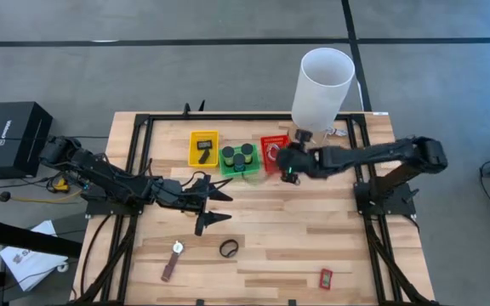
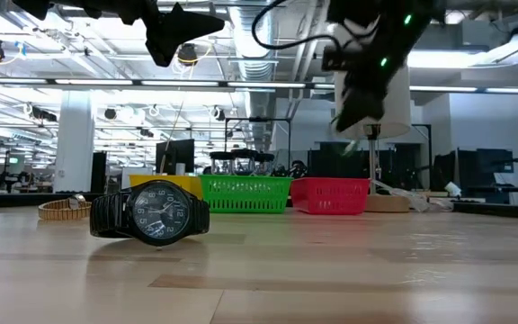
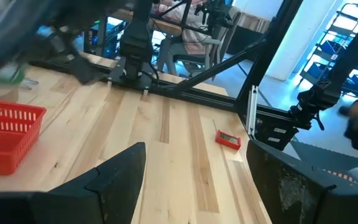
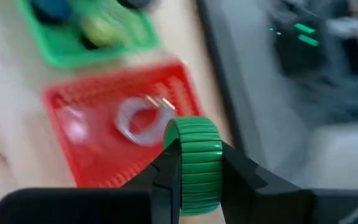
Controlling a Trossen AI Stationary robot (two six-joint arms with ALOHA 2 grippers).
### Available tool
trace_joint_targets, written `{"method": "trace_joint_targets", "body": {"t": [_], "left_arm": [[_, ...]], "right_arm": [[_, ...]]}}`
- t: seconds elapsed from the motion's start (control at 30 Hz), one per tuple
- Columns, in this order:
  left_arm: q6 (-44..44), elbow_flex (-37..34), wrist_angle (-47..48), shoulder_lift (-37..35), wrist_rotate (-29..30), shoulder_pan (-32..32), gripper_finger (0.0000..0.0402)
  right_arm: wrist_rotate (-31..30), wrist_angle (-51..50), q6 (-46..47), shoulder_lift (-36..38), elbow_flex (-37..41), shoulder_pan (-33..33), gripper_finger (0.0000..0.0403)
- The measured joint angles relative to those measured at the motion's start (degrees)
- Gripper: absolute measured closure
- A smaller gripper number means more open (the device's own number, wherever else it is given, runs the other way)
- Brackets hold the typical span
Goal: Pick & Place Office items
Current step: Put the green wrist watch into the red basket, then put the black wrist watch into the red basket
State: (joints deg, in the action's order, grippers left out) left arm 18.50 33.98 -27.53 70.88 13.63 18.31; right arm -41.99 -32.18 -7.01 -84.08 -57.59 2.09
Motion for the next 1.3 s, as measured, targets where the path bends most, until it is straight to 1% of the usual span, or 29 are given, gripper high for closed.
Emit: {"method": "trace_joint_targets", "body": {"t": [0.1,0.13,0.17,0.3,0.4,0.47,0.5,0.63,0.77,0.9,1.13,1.23,1.3], "left_arm": [[0.0,0.0,-0.08,0.0,0.0,-0.05,0.0128],[0.0,0.0,-0.21,-0.01,0.0,-0.16,0.0128],[0.0,0.0,-0.52,0.0,0.0,-0.39,0.0128],[0.0,0.0,-0.86,0.0,0.01,-0.81,0.0128],[0.0,0.0,-0.87,0.01,0.01,-0.68,0.0128],[-0.04,0.0,-0.85,-0.01,-0.02,-0.68,0.0128],[-0.07,0.0,-0.89,-0.01,-0.02,-0.79,0.0128],[-0.09,0.0,-0.9,0.01,0.0,-1.54,0.0128],[-0.15,0.0,-0.97,-0.01,0.0,-2.55,0.0128],[-0.14,0.0,-1.28,-0.01,0.0,-3.57,0.0128],[0.24,0.0,-1.29,0.0,0.02,-3.98,0.0128],[0.31,0.0,-1.29,0.0,0.02,-3.98,0.0128],[0.38,0.0,-1.3,-0.01,0.02,-3.98,0.0128]], "right_arm": [[15.68,15.09,-7.33,0.66,5.06,7.12,0.0333],[19.21,17.69,-8.24,0.29,5.82,9.21,0.0333],[21.7,18.92,-8.61,-0.35,6.02,11.27,0.0333],[26.28,19.44,-9.5,-2.49,6.05,17.35,0.0333],[35.16,19.14,-8.16,-3.84,6.08,19.53,0.0333],[39.43,19.27,-8.11,-4.67,6.11,20.07,0.0333],[40.4,19.23,-8.13,-5.12,6.11,20.19,0.0333],[40.64,19.64,-8.11,-7.13,6.11,20.16,0.0329],[40.43,20.45,-9.53,-8.08,6.02,19.3,0.0309],[40.72,20.84,-11.01,-8.12,6.04,18.76,0.0272],[40.54,20.8,-9.83,-8.1,6.04,19.23,0.0194],[40.47,20.46,-9.46,-8.1,6.04,19.32,0.0172],[40.3,20.48,-9.45,-8.09,6.04,19.07,0.0165]]}}
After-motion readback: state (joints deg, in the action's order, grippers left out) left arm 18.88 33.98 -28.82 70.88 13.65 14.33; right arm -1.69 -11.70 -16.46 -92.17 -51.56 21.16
